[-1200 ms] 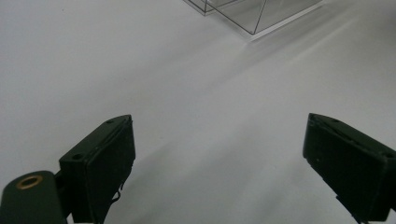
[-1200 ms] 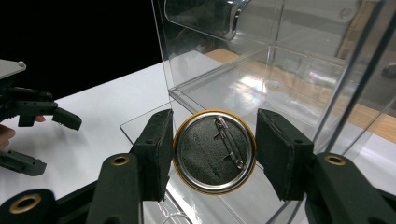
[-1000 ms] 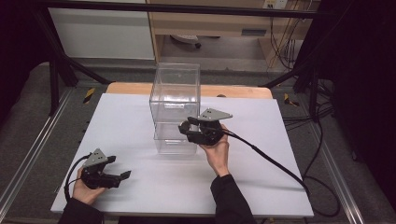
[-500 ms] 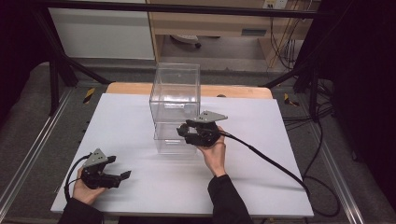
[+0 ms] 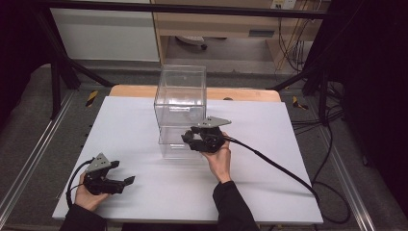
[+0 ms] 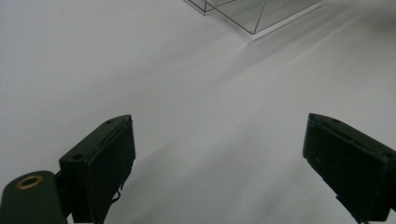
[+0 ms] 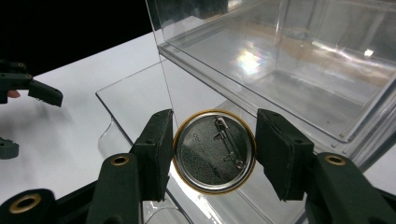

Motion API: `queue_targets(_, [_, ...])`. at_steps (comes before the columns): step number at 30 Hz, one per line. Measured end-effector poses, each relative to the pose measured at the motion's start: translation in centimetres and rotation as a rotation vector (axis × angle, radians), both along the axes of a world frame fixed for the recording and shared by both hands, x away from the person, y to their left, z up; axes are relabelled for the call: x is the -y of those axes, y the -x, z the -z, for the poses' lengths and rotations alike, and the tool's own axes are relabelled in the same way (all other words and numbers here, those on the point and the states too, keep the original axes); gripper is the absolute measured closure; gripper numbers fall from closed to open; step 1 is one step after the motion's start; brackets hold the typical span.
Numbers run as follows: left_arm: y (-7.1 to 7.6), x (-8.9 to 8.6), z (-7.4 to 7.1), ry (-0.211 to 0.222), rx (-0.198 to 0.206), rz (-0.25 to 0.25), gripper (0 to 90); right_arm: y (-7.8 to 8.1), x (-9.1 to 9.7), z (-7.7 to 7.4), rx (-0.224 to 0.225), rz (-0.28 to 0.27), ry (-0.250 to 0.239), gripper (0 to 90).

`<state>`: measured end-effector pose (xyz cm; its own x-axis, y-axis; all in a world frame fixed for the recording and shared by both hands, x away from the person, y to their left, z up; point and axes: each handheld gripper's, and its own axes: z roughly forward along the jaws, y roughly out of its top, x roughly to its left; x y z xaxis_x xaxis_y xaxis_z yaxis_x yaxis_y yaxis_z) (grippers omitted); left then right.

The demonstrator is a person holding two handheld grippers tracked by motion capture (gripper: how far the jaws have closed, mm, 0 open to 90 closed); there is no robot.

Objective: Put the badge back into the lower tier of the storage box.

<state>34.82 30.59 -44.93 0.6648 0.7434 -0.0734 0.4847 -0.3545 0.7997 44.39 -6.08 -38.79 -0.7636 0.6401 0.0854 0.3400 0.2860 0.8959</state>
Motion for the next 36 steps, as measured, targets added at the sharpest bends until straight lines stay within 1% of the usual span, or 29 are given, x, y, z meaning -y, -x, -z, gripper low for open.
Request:
queue_targets(3, [0.0,0.0,0.0,0.0,0.0,0.001,8.8,0.0,-0.1,0.2,-0.007,-0.001,-0.001,48.0])
queue_targets(9, [0.0,0.0,0.0,0.0,0.0,0.0,8.8,0.0,-0.1,0.3,-0.039,0.01,0.005,47.6])
queue_targets(12, [0.0,0.0,0.0,0.0,0.0,0.001,8.7,0.0,-0.1,0.3,-0.044,0.015,0.002,47.0])
queue_targets(18, [0.0,0.0,0.0,-0.003,0.0,0.002,8.8,0.1,0.0,0.0,-0.036,0.018,0.0,43.9])
queue_targets(24, [0.0,0.0,0.0,0.0,-0.001,0.001,8.8,0.4,0.3,-0.6,-0.025,0.023,0.0,42.5])
queue_targets(26, [0.0,0.0,0.0,-0.001,-0.001,0.002,8.7,0.8,0.5,-1.1,-0.017,0.012,-0.005,41.1])
queue_targets(32, [0.0,0.0,0.0,0.0,-0.001,0.001,8.8,1.5,1.5,-2.4,-0.005,0.006,-0.02,36.0])
queue_targets(35, [0.0,0.0,0.0,0.0,-0.001,0.002,8.8,1.9,2.5,-2.9,-0.021,0.003,-0.067,32.4])
queue_targets(36, [0.0,0.0,0.0,0.0,-0.001,0.001,8.7,2.0,2.8,-3.0,-0.025,0.004,-0.075,30.5])
